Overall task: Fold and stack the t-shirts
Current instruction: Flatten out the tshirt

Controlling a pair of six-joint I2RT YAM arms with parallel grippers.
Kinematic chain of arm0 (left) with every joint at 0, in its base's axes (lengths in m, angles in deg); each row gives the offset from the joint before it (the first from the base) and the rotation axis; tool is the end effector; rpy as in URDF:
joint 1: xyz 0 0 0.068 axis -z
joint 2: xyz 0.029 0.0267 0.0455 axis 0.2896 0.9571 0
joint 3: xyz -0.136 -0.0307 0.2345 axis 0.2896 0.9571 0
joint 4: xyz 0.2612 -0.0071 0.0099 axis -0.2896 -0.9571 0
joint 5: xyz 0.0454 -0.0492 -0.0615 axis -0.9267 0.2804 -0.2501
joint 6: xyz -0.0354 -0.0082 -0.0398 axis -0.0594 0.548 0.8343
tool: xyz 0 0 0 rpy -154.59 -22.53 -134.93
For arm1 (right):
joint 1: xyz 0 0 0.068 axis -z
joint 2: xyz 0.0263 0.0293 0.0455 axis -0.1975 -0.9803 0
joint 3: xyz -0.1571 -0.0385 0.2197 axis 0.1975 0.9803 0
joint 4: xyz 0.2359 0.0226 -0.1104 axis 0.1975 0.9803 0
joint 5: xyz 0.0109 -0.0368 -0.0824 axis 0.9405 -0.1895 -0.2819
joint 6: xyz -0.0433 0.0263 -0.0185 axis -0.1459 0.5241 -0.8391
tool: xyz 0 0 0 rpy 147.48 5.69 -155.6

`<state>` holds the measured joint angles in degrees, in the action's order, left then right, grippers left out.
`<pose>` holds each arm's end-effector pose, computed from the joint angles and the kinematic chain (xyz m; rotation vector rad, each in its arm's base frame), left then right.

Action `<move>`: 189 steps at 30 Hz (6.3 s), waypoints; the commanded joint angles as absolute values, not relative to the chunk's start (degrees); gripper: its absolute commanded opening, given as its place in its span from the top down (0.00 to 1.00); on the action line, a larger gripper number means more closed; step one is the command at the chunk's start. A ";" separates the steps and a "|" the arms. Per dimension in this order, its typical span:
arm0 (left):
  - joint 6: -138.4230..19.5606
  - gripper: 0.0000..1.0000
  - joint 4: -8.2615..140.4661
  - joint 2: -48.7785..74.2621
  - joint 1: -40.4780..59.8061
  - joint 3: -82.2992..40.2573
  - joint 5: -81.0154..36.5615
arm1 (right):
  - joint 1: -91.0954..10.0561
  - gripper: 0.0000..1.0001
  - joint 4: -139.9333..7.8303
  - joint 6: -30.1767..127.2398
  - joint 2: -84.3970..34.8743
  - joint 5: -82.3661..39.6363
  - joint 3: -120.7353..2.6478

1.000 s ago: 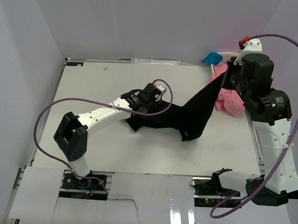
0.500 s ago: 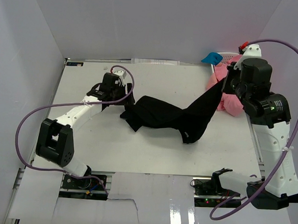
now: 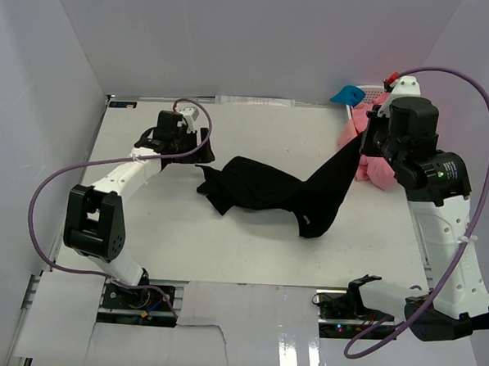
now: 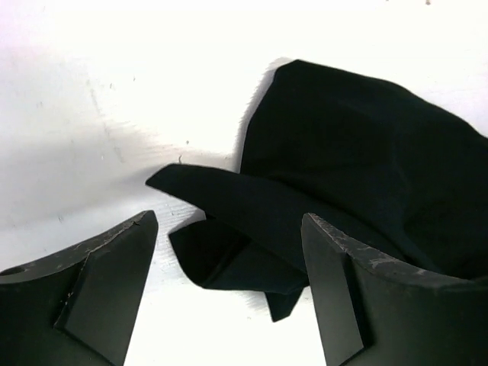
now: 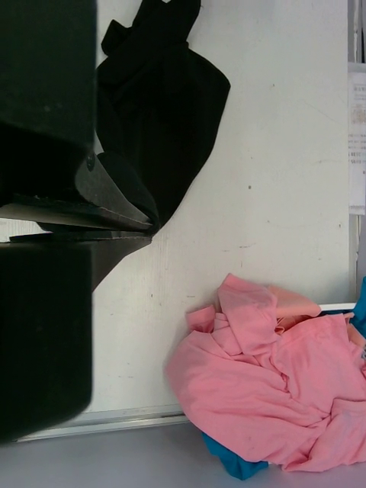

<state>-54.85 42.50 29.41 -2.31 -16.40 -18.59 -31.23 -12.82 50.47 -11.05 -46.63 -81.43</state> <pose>0.3398 -0.0956 0.2520 0.0669 2.4091 -0.4992 0.1897 0.0569 0.4912 0.0101 1.9554 0.0248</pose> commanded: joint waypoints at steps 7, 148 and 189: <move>-70.65 0.16 36.68 34.36 -2.60 -28.90 -11.42 | -30.64 0.91 -13.65 49.98 -14.08 -41.58 -86.32; -58.27 1.00 34.29 42.37 -1.02 -21.71 -17.30 | -49.54 0.42 -25.60 44.27 -70.85 -38.67 -99.42; -51.06 1.00 30.60 37.36 -6.20 -30.50 -21.60 | -39.52 0.92 -22.79 46.20 -47.05 -40.70 -91.97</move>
